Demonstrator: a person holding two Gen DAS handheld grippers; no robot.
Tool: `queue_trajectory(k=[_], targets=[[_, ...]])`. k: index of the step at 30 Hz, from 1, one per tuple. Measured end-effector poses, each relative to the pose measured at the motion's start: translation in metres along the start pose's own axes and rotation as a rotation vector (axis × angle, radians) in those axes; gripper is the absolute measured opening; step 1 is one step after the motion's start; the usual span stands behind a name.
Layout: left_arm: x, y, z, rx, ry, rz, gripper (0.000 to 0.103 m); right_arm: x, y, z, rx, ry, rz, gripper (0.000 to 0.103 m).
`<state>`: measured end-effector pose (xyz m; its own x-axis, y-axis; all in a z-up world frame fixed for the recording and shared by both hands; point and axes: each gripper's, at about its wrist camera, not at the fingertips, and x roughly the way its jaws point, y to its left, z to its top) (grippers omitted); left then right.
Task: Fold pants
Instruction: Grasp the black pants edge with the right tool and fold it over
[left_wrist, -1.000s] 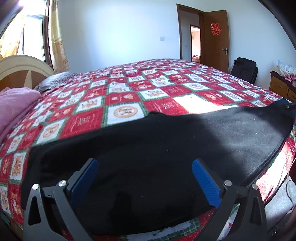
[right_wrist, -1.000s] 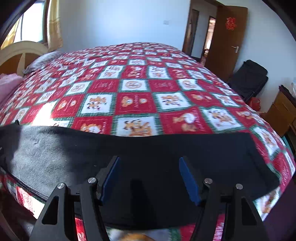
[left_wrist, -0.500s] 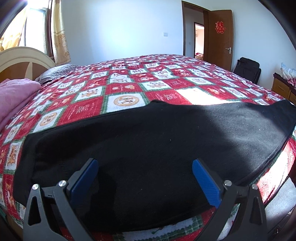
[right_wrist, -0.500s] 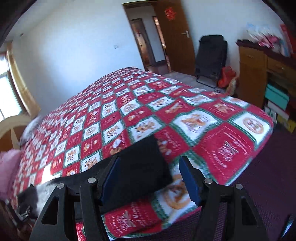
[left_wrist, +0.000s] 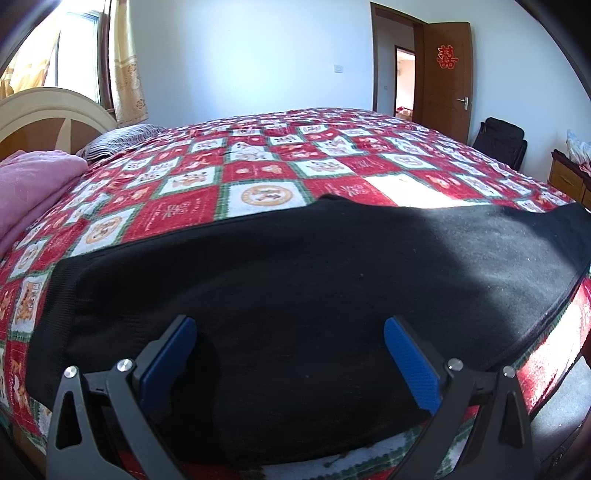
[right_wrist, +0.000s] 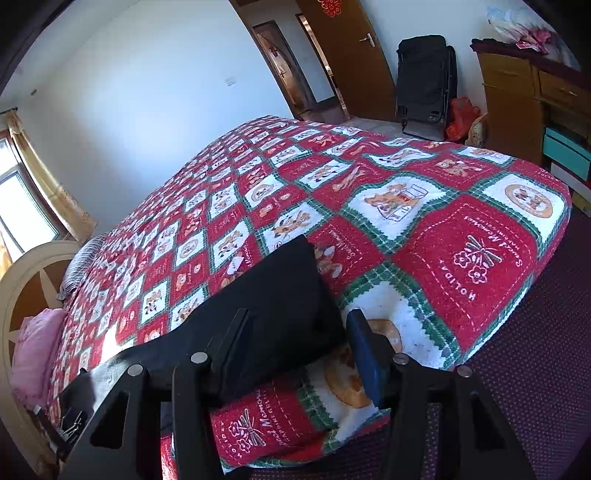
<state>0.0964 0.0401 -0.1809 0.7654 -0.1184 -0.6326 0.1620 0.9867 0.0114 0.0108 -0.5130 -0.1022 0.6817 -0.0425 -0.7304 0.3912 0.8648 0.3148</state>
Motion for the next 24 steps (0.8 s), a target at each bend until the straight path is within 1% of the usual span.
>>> queue_trajectory(k=[3, 7, 8, 9, 10, 11, 14, 17, 21, 24], targets=[[0.001, 0.005, 0.000, -0.006, -0.002, 0.013, 0.103, 0.010, -0.003, 0.001, -0.011, 0.015, -0.005, 0.055], [0.002, 0.013, 0.000, -0.028, -0.001, 0.019, 0.103, 0.010, -0.001, -0.001, -0.016, -0.004, 0.015, 0.054], [0.002, 0.016, 0.001, -0.033, -0.002, 0.029, 0.103, 0.009, 0.000, -0.002, -0.020, -0.011, 0.017, 0.052], [0.002, 0.019, 0.001, -0.040, -0.003, 0.038, 0.103, 0.009, -0.001, -0.002, -0.007, -0.018, 0.035, 0.047], [0.002, 0.023, 0.001, -0.051, -0.004, 0.043, 0.103, 0.011, -0.004, -0.002, 0.012, -0.013, 0.066, 0.035], [0.002, 0.027, 0.001, -0.065, -0.003, 0.048, 0.103, 0.013, -0.005, -0.003, 0.026, -0.005, 0.078, 0.028], [0.003, 0.036, 0.001, -0.096, 0.000, 0.051, 0.103, 0.018, -0.014, -0.004, 0.071, -0.011, 0.118, 0.025], [0.004, 0.038, 0.001, -0.096, 0.000, 0.051, 0.103, 0.016, -0.016, -0.003, 0.089, -0.018, 0.129, 0.020], [0.004, 0.037, 0.000, -0.091, 0.001, 0.053, 0.103, 0.011, -0.004, -0.004, 0.051, -0.051, 0.115, 0.017], [0.004, 0.038, 0.001, -0.095, 0.006, 0.049, 0.103, 0.000, 0.011, -0.003, 0.015, -0.085, 0.124, 0.016]])
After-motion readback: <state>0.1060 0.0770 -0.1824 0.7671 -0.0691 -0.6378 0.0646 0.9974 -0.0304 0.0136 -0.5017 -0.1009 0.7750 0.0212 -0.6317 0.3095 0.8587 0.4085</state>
